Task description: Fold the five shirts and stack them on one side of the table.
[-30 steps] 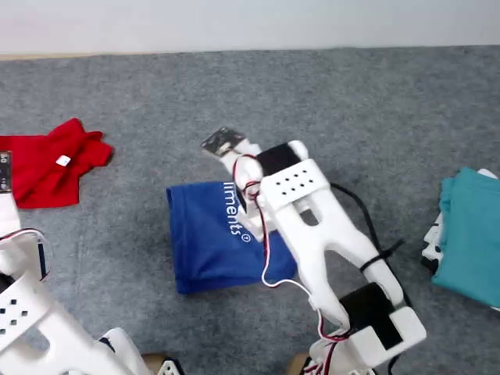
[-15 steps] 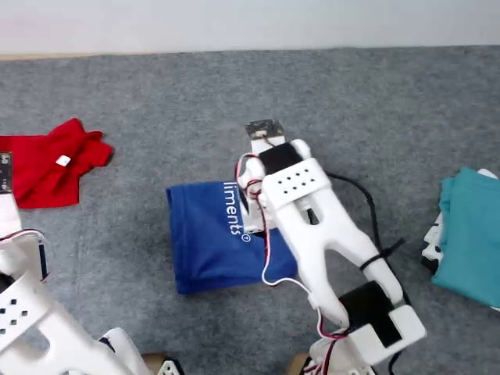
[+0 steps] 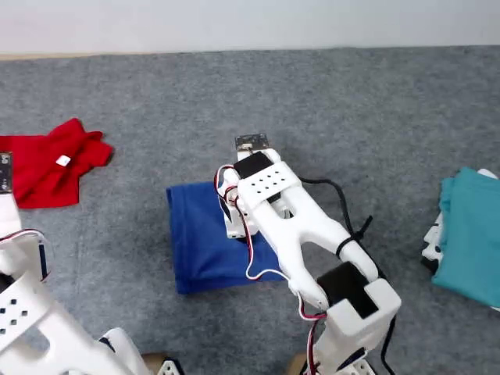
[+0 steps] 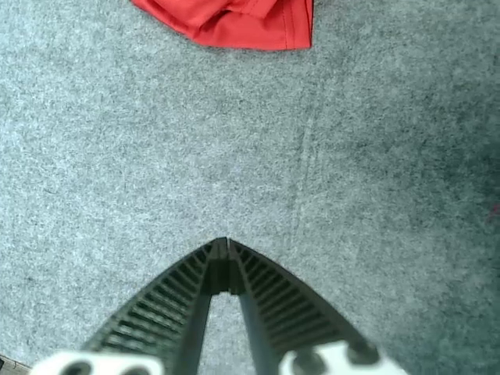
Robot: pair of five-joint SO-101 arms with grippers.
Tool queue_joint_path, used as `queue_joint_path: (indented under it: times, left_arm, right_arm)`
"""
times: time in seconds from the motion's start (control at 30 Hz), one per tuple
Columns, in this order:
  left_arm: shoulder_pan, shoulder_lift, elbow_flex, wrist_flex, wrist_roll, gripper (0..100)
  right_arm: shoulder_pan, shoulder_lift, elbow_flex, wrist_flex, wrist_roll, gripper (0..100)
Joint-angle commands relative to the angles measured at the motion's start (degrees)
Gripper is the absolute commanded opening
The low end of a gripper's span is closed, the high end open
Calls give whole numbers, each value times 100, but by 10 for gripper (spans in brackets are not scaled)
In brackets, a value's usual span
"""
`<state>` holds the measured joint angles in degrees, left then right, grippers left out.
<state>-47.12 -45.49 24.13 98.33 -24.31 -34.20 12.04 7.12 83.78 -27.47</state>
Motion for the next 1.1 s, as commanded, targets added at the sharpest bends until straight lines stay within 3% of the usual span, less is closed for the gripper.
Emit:
queue_joint_path:
  times: [0.0, 0.43, 0.6, 0.7, 0.97, 1.07]
  left_arm:
    - [35, -88, -48, 35, 35, 4]
    - [44, -79, -22, 9, 35, 4]
    - [44, -79, -22, 0, 35, 4]
    - [44, -79, -22, 0, 35, 4]
    - [44, -79, -22, 0, 35, 4]
    - [44, -79, -22, 0, 35, 4]
  right_arm:
    - [-13, 92, -316, -136, -105, 349]
    - [-22, 1235, -316, -541, -88, 336]
    - [101, 1270, -316, -497, -70, 132]
    - [312, 1262, -334, -505, 519, 2]
    - [1200, 1253, -1319, 418, 818, 9]
    - [1437, 1253, -1873, 831, 1600, 9]
